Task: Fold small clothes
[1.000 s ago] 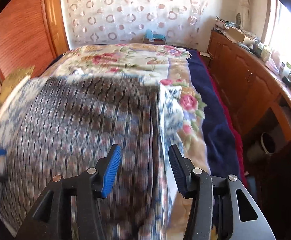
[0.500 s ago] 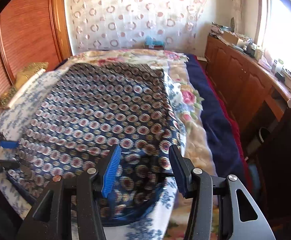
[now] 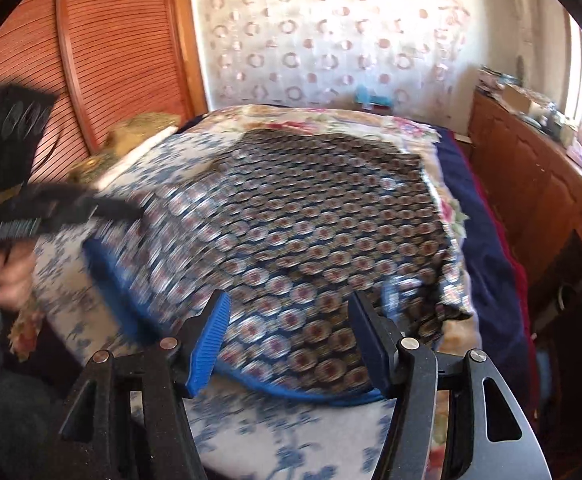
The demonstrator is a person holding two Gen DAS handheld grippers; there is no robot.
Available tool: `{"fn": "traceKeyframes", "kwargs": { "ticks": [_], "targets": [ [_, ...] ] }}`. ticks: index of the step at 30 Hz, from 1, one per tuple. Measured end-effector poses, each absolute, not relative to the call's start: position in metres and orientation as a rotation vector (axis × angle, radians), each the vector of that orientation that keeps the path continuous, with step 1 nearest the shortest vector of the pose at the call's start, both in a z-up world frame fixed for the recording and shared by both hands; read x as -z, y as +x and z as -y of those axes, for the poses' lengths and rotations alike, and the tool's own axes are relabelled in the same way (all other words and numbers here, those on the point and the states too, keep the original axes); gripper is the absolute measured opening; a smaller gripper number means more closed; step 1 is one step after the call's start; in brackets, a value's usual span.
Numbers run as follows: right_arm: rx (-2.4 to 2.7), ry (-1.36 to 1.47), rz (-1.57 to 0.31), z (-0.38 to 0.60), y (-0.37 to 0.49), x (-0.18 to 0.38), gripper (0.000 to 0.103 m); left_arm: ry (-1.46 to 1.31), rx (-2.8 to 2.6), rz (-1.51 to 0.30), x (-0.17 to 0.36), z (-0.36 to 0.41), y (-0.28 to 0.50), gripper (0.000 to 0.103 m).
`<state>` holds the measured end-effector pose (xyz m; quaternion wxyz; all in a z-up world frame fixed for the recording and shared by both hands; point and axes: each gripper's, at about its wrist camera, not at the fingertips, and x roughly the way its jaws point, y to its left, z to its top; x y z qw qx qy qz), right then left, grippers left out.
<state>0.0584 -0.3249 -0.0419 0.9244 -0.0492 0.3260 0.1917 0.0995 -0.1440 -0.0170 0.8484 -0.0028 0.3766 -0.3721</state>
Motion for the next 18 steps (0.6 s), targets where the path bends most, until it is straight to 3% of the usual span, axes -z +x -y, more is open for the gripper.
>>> {"fn": "traceKeyframes", "kwargs": {
  "ticks": [18],
  "targets": [
    [-0.388, -0.267, -0.744, 0.315, 0.057, 0.075, 0.064, -0.047, 0.725, -0.755, 0.006, 0.146, 0.135, 0.003]
  ]
}}
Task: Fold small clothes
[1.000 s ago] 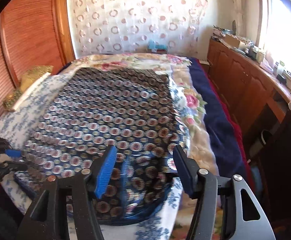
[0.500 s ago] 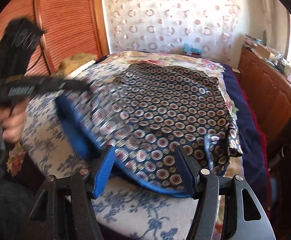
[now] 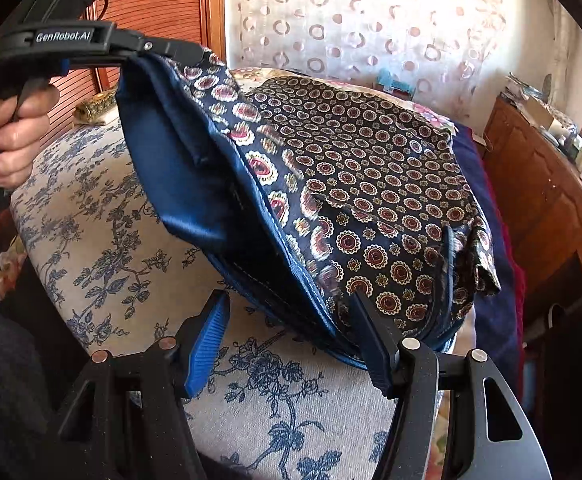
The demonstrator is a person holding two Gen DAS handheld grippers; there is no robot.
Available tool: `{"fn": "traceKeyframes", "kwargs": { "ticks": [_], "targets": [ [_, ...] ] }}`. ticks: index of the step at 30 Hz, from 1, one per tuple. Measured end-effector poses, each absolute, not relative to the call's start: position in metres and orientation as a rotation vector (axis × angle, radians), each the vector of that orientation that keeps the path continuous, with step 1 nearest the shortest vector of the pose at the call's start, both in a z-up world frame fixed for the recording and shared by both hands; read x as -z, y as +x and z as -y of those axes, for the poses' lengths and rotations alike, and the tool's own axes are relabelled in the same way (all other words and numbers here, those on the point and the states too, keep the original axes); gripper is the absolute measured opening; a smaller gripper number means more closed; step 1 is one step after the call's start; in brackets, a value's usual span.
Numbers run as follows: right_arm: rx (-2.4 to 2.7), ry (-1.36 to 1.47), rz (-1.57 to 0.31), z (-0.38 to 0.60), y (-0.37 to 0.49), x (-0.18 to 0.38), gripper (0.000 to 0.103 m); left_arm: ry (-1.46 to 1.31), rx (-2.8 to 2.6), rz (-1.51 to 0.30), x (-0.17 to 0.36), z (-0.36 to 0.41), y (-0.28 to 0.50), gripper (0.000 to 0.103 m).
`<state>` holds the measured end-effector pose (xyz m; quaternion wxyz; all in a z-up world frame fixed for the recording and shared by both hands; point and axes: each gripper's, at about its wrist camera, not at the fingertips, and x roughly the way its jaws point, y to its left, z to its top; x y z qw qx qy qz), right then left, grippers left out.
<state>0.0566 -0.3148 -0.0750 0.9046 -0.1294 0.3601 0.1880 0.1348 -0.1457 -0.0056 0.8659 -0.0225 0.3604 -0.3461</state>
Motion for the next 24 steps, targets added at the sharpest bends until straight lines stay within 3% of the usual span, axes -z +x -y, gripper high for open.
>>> {"fn": "traceKeyframes", "kwargs": {
  "ticks": [3, 4, 5, 6, 7, 16, 17, 20, 21, 24],
  "targets": [
    [-0.357, -0.309, -0.741, 0.316, 0.070, 0.074, 0.064, -0.054, 0.719, -0.746, 0.004, 0.143, 0.138, 0.003],
    [-0.349, -0.325, -0.740, 0.318, 0.075, 0.073, 0.056, -0.059, 0.716, -0.744, 0.003, 0.141, 0.139, 0.003],
    [-0.348, -0.334, -0.741, 0.321, 0.080, 0.071, 0.044, -0.064, 0.713, -0.743, 0.003, 0.140, 0.141, 0.003],
    [-0.339, -0.341, -0.744, 0.323, 0.088, 0.067, 0.014, -0.072, 0.711, -0.744, 0.002, 0.137, 0.143, 0.003],
    [-0.321, -0.350, -0.728, 0.326, 0.094, 0.060, 0.004, -0.083, 0.708, -0.746, 0.002, 0.134, 0.146, 0.003],
    [-0.290, -0.376, -0.517, 0.308, 0.182, -0.030, 0.003, -0.083, 0.580, -0.698, -0.008, 0.115, 0.180, 0.005],
    [-0.287, -0.391, -0.507, 0.302, 0.194, -0.034, 0.003, -0.084, 0.573, -0.698, -0.008, 0.113, 0.186, 0.008],
    [-0.301, -0.417, -0.519, 0.288, 0.243, -0.030, 0.003, -0.106, 0.551, -0.694, -0.006, 0.099, 0.202, 0.032],
    [-0.307, -0.422, -0.533, 0.287, 0.259, -0.024, 0.003, -0.112, 0.535, -0.684, -0.006, 0.094, 0.207, 0.044],
    [-0.318, -0.429, -0.576, 0.281, 0.299, -0.008, 0.003, -0.120, 0.511, -0.691, 0.001, 0.080, 0.222, 0.052]
  ]
}}
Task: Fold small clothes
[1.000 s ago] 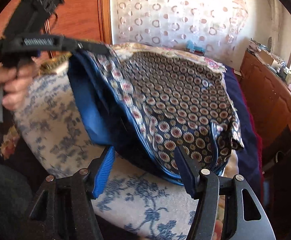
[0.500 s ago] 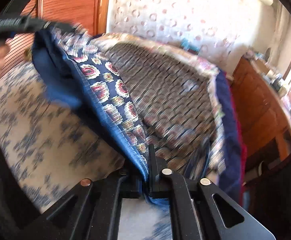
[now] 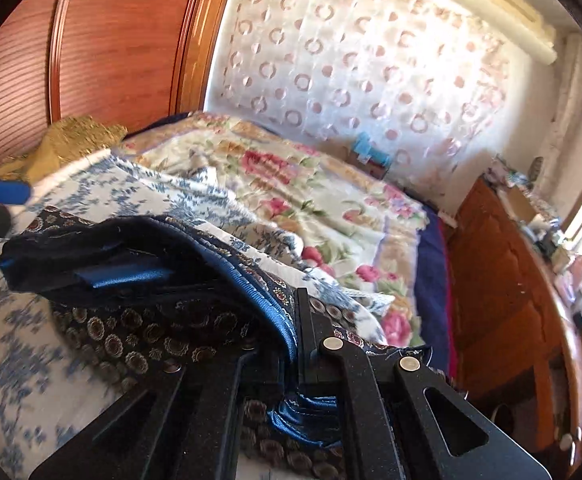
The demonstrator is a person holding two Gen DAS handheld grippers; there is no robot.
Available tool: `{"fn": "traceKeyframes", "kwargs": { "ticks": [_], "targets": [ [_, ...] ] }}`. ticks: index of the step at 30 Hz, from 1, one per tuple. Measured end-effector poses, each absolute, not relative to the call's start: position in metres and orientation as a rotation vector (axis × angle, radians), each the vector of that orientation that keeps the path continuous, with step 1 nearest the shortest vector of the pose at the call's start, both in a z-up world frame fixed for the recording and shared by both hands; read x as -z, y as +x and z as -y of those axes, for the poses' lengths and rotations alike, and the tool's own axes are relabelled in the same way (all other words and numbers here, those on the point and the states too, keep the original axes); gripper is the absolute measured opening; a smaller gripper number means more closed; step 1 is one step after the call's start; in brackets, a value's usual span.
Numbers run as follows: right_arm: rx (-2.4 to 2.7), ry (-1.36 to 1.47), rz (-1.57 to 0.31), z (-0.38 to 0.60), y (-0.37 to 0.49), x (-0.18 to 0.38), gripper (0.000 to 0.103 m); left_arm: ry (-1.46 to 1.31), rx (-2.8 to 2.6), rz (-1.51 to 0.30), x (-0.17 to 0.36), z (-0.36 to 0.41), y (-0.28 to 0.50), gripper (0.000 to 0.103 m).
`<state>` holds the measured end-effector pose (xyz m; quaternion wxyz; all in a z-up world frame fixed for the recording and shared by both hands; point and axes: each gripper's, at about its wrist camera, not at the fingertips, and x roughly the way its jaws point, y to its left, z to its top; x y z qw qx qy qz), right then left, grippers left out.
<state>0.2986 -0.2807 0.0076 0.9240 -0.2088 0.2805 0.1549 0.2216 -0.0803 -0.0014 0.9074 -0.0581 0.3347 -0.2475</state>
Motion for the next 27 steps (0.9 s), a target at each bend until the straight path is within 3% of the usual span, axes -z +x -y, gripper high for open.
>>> {"fn": "traceKeyframes", "kwargs": {
  "ticks": [2, 4, 7, 16, 27],
  "targets": [
    [-0.319, -0.411, -0.604, 0.282, 0.318, 0.001, 0.007, -0.113, 0.508, -0.715, 0.009, 0.078, 0.231, 0.055],
    [-0.306, -0.384, -0.631, 0.279, 0.336, -0.001, 0.039, -0.101, 0.492, -0.745, 0.020, 0.077, 0.242, 0.056],
    [-0.291, -0.288, -0.586, 0.293, 0.339, -0.022, 0.057, -0.085, 0.491, -0.795, 0.039, 0.083, 0.253, 0.056],
    [-0.216, -0.182, -0.628, 0.342, 0.305, -0.018, 0.068, -0.063, 0.460, -0.924, 0.080, 0.099, 0.287, 0.056],
    [-0.237, -0.017, -0.811, 0.394, 0.337, 0.022, 0.069, -0.109, 0.471, -0.974, 0.095, 0.115, 0.306, 0.056]
  ]
}}
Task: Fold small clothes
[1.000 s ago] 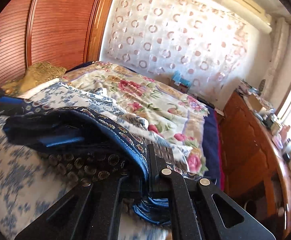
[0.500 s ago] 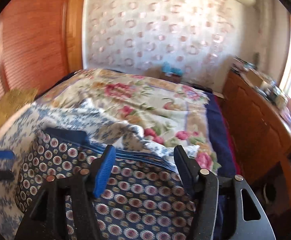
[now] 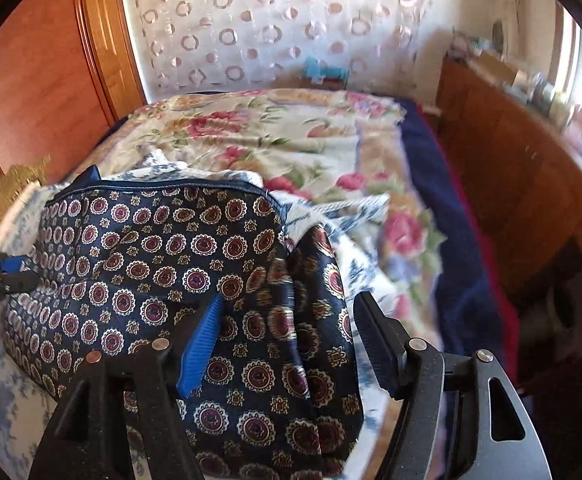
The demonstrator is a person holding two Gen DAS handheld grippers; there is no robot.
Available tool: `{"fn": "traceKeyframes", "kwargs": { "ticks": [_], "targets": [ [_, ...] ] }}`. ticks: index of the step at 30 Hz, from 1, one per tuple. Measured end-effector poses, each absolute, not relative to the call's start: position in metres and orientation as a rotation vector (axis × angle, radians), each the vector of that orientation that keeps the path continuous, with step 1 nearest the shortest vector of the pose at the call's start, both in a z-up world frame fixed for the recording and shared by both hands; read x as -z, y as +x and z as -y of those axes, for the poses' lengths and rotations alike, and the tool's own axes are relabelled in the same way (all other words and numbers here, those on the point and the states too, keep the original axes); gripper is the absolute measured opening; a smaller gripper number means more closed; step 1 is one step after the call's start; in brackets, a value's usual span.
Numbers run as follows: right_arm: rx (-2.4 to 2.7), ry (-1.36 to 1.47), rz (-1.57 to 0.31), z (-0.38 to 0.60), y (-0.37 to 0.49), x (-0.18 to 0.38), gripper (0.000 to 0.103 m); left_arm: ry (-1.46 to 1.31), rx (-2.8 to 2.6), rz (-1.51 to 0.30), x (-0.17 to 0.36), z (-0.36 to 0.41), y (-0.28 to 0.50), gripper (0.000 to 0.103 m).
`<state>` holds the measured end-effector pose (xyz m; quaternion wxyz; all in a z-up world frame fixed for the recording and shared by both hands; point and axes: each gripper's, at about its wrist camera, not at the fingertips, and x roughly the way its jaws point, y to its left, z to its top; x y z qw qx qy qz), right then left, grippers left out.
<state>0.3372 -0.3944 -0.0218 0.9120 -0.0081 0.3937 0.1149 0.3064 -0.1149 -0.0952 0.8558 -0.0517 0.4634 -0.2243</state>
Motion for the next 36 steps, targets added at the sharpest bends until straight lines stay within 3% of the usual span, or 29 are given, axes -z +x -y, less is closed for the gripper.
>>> {"fn": "traceKeyframes", "kwargs": {
  "ticks": [9, 14, 18, 19, 24, 27, 28, 30, 36],
  "targets": [
    [-0.283, 0.022, -0.818, 0.409, 0.350, 0.029, 0.069, -0.083, 0.472, -0.970, 0.094, 0.121, 0.310, 0.052],
    [-0.284, 0.003, -0.814, 0.403, 0.351, 0.041, 0.065, -0.083, 0.490, -0.968, 0.093, 0.122, 0.311, 0.036],
    [-0.265, 0.000, -0.805, 0.403, 0.349, 0.039, 0.053, -0.089, 0.496, -0.971, 0.092, 0.123, 0.314, 0.024],
    [-0.269, -0.007, -0.798, 0.402, 0.348, 0.039, 0.047, -0.092, 0.498, -0.972, 0.092, 0.123, 0.314, 0.023],
    [-0.265, -0.043, -0.796, 0.392, 0.345, 0.040, 0.042, -0.104, 0.494, -0.973, 0.094, 0.123, 0.316, 0.023],
    [-0.292, -0.043, -0.798, 0.393, 0.344, 0.038, 0.023, -0.084, 0.497, -0.962, 0.094, 0.125, 0.316, 0.023],
    [-0.299, -0.043, -0.800, 0.393, 0.344, 0.037, 0.012, -0.071, 0.505, -0.956, 0.094, 0.126, 0.316, 0.016],
    [-0.287, -0.043, -0.770, 0.392, 0.339, 0.032, 0.009, -0.048, 0.532, -0.947, 0.092, 0.130, 0.312, 0.008],
    [-0.241, -0.139, -0.722, 0.381, 0.326, 0.023, 0.009, -0.037, 0.531, -0.878, 0.072, 0.128, 0.301, 0.007]
  ]
}}
